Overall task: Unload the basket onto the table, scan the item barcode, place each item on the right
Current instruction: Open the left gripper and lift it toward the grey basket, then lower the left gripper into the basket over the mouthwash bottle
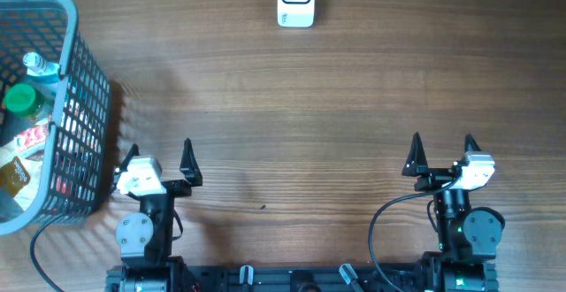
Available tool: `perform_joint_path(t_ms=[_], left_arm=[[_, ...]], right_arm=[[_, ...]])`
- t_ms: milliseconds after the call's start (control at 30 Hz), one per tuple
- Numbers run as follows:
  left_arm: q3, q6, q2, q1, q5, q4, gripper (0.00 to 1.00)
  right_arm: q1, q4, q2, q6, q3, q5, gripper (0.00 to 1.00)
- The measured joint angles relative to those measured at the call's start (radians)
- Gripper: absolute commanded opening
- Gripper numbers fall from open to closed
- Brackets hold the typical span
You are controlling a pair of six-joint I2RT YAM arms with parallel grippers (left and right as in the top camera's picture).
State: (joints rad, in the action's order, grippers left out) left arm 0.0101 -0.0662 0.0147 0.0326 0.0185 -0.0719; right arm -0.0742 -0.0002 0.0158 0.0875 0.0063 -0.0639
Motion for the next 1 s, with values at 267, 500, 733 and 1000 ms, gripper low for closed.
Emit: perform_joint_path(t_ms=[267, 500, 733, 1000], left_arm=[[0.0, 0.0, 0.0, 0.0, 0.007, 0.003, 1.0], [0.0, 0.0, 0.0, 0.0, -0.01, 0.008, 1.0], [0.0, 0.0, 0.001, 0.0, -0.295, 0.067, 1.0], [0.236, 0.001, 0.125, 0.0, -0.402, -0.051, 1.0]], right_arm=[[0.0, 0.0, 0.0, 0.0, 0.0, 0.0, 1.0], [0.0, 0.0, 0.0, 0.0, 0.0, 0.0, 1.0], [0.0, 0.0, 0.0, 0.0, 0.0, 0.0, 1.0], [0.0, 0.0, 0.0, 0.0, 0.0, 0.0, 1.0]])
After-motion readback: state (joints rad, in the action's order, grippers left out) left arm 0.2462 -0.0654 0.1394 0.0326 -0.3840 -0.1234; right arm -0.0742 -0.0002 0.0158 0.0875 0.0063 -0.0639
